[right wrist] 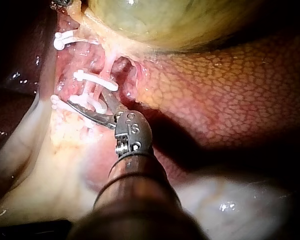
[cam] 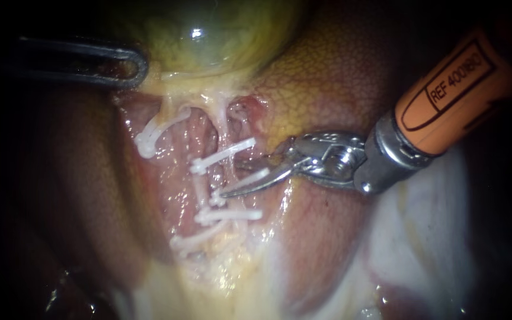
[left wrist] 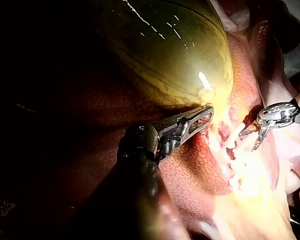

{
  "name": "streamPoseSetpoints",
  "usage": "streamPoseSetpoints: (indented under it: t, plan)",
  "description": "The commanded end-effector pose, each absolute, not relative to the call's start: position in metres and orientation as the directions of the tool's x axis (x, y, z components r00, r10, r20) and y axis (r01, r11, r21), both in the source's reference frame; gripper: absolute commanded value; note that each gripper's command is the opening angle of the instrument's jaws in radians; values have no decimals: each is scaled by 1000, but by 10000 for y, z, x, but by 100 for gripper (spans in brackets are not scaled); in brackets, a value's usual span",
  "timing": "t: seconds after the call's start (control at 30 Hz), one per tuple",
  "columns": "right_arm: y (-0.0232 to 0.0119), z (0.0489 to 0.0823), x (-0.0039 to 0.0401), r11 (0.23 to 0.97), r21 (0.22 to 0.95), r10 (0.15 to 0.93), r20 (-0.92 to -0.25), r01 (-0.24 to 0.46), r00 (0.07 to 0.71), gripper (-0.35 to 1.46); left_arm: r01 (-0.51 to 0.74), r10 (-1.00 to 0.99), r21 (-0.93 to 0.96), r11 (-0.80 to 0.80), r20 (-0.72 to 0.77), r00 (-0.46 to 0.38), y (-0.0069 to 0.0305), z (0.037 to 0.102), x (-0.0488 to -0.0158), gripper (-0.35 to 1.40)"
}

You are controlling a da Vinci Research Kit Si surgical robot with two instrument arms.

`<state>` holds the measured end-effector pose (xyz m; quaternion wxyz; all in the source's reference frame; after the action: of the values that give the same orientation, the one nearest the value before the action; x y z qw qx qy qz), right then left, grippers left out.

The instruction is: Go to the cutting position right tube

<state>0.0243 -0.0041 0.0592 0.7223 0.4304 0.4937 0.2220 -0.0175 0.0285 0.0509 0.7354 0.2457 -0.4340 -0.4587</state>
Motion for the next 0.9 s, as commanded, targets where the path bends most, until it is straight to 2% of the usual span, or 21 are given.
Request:
streamPoseSetpoints:
  t: [0.03, 0.33, 0.67, 0.9]
  plan:
    - [-40, 592, 242, 531, 841, 741, -520, 104, 424, 121, 462, -888, 759, 458, 413, 203, 285, 509, -175, -35]
    - [-28, 585, 251, 525, 845, 742, -511, 97, 435, 121, 462, -888, 759, 458, 413, 202, 285, 509, -175, -35]
    - [-30, 588, 265, 518, 846, 732, -514, 125, 446, 121, 462, -888, 759, 458, 413, 202, 285, 509, -175, -35]
    - [-34, 590, 273, 486, 863, 740, -490, 136, 460, 120, 463, -888, 759, 458, 413, 202, 285, 509, -176, -35]
